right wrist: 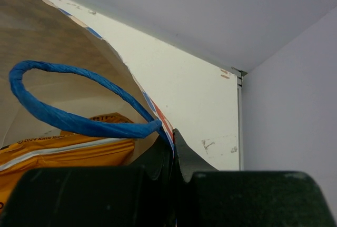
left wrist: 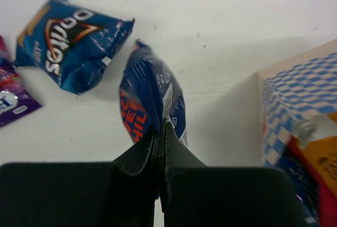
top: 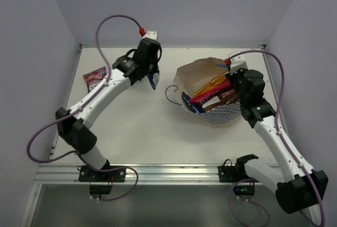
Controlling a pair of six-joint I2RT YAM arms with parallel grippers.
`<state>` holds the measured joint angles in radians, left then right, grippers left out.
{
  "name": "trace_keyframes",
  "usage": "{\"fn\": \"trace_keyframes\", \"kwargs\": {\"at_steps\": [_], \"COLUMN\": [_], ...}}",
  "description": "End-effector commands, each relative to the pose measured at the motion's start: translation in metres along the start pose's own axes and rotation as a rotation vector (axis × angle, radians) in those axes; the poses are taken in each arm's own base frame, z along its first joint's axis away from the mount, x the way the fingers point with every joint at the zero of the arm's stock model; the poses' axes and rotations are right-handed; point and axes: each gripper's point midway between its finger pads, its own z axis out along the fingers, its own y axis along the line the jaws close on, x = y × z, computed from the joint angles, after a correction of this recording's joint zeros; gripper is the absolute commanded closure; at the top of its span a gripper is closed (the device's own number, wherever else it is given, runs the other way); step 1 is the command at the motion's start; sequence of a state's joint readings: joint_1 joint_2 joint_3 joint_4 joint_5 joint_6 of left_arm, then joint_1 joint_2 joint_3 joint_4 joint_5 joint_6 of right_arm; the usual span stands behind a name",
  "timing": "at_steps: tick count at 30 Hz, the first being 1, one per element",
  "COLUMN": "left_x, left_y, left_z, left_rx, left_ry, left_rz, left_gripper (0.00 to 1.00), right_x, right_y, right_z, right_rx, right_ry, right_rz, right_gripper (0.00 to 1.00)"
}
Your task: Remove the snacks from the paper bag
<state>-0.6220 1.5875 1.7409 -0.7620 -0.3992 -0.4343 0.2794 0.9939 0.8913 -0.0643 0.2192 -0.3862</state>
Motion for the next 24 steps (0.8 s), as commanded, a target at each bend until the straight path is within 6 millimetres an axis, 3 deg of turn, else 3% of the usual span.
{"fn": "trace_keyframes", "kwargs": {"at_steps": [1,2,3,6,9,10,11,12,14,15,16,17,18,19,20,21,22,24], "left_x": [0.054,0.057,0.074,0.083,0.077,0.063,0.056,0.040,0.023,0.003,-0.005,-0.004,-0.024,-0.031,-0.024,-0.039,-0.043,-0.040], "left_y": [-0.001,-0.004,-0.008,-0.020,-0.037,-0.046,-0.051,-0.057,-0.061,-0.060,-0.060,-0.058,-0.055,-0.057,-0.056,-0.055,-0.067,-0.071], "left_z": [0.064,0.078,0.102,0.145,0.164,0.161,0.160,0.149,0.133,0.112,0.099,0.091,0.063,0.049,0.042,0.012,-0.005,-0.036], "left_rx": [-0.038,-0.039,-0.051,-0.051,-0.005,0.030,0.052,0.085,0.120,0.146,0.164,0.177,0.206,0.245,0.269,0.324,0.423,0.534], "left_ry": [0.127,0.127,0.169,0.192,0.180,0.155,0.137,0.106,0.069,0.022,0.001,0.001,-0.053,-0.079,-0.074,-0.135,-0.164,-0.201], "left_rz": [0.061,0.055,0.061,0.043,0.014,-0.005,-0.016,-0.035,-0.046,-0.053,-0.051,-0.042,-0.034,-0.025,-0.001,0.037,0.066,0.156], "left_gripper": [1.00,1.00,1.00,1.00,0.79,0.67,0.61,0.46,0.28,0.20,0.10,0.07,0.04,0.03,0.03,0.03,0.03,0.03], "right_x": [-0.012,-0.012,-0.012,-0.011,-0.012,-0.012,-0.013,-0.015,-0.020,-0.022,-0.029,-0.031,-0.035,-0.038,-0.041,-0.043,-0.046,-0.050], "right_y": [-0.004,-0.003,-0.003,-0.001,-0.002,-0.003,-0.002,-0.004,-0.006,-0.005,-0.007,-0.007,-0.006,-0.007,-0.008,-0.008,-0.008,-0.006], "right_z": [-0.002,-0.002,-0.002,-0.001,-0.002,-0.003,-0.003,-0.004,-0.006,-0.007,-0.008,-0.009,-0.010,-0.010,-0.011,-0.011,-0.011,-0.012], "right_rx": [0.017,0.016,0.015,0.008,0.010,0.011,0.010,0.014,0.016,0.007,0.004,0.000,-0.012,-0.012,-0.015,-0.018,-0.026,-0.038], "right_ry": [-0.059,-0.060,-0.058,-0.058,-0.062,-0.063,-0.064,-0.070,-0.082,-0.091,-0.109,-0.116,-0.127,-0.134,-0.141,-0.146,-0.153,-0.161], "right_rz": [0.030,0.031,0.033,0.033,0.028,0.024,0.021,0.018,0.011,0.005,0.003,-0.005,-0.008,-0.013,-0.022,-0.029,-0.035,-0.044], "right_gripper": [1.00,1.00,1.00,1.00,1.00,1.00,1.00,1.00,1.00,1.00,1.00,1.00,1.00,1.00,1.00,1.00,1.00,1.00]}}
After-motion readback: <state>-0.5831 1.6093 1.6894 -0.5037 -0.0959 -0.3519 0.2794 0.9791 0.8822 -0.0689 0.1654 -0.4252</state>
